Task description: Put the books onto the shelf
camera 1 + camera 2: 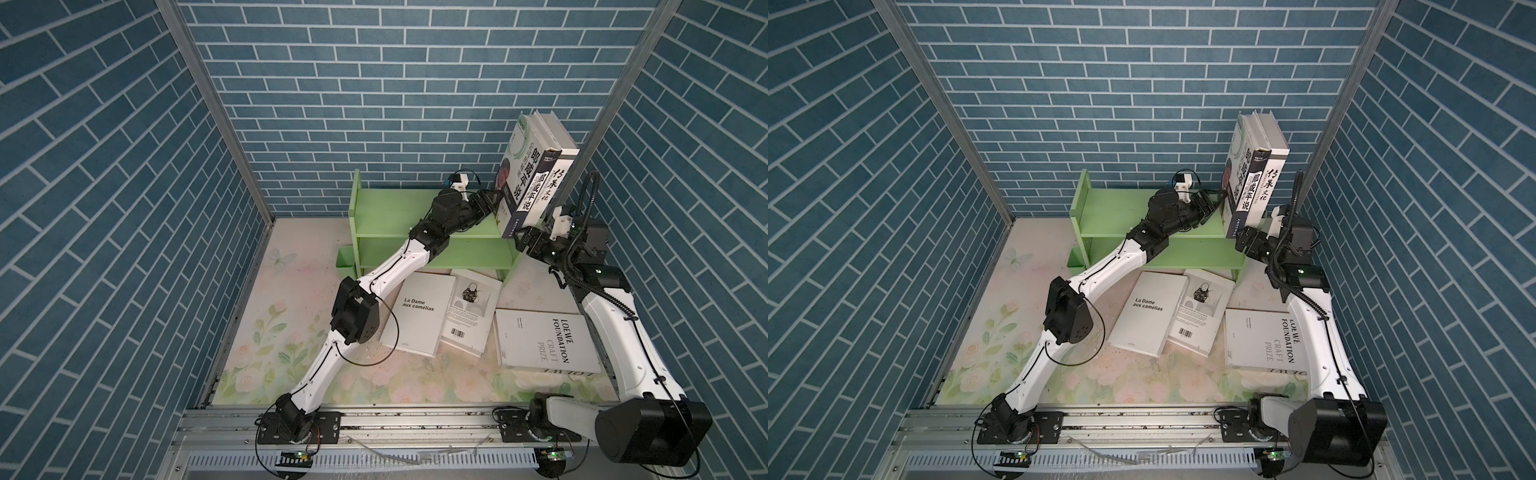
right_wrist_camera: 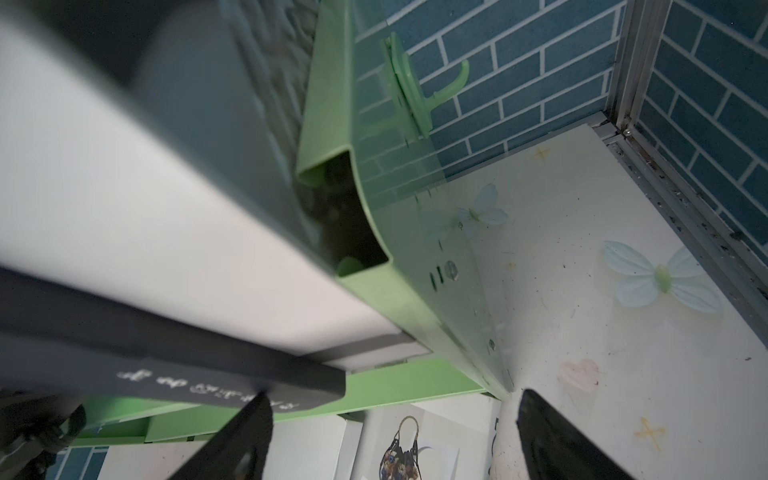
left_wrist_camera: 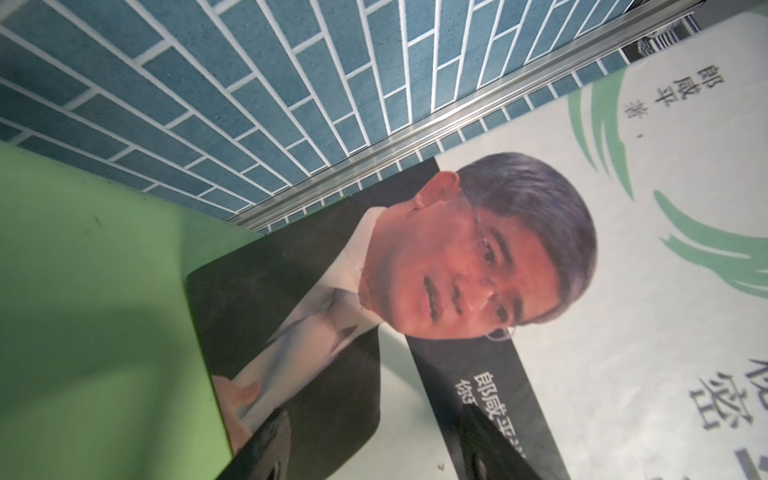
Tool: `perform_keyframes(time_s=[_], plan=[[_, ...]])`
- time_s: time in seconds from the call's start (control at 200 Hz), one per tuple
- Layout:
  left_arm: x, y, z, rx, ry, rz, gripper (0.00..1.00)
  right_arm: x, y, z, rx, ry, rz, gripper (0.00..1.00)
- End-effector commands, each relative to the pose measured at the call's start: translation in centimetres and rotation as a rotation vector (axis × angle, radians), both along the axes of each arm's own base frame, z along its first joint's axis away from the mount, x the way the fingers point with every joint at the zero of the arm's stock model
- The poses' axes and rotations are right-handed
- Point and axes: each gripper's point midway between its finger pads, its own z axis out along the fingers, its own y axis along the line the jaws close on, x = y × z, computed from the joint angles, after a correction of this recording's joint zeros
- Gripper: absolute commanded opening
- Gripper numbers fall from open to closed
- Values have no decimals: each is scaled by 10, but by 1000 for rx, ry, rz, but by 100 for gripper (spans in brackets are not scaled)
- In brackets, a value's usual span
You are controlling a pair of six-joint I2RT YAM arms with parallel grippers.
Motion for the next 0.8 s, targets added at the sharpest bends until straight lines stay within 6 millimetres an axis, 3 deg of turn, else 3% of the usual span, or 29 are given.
perform_keyframes(time_s=[0.0,0.795], plan=[[-3,-18,-54,85,80,-52,67,6,-5,-2,21,-2,-36,92],[-6,-19,-60,89,105,-71,71,12,-8,-10,31,7,-63,91]])
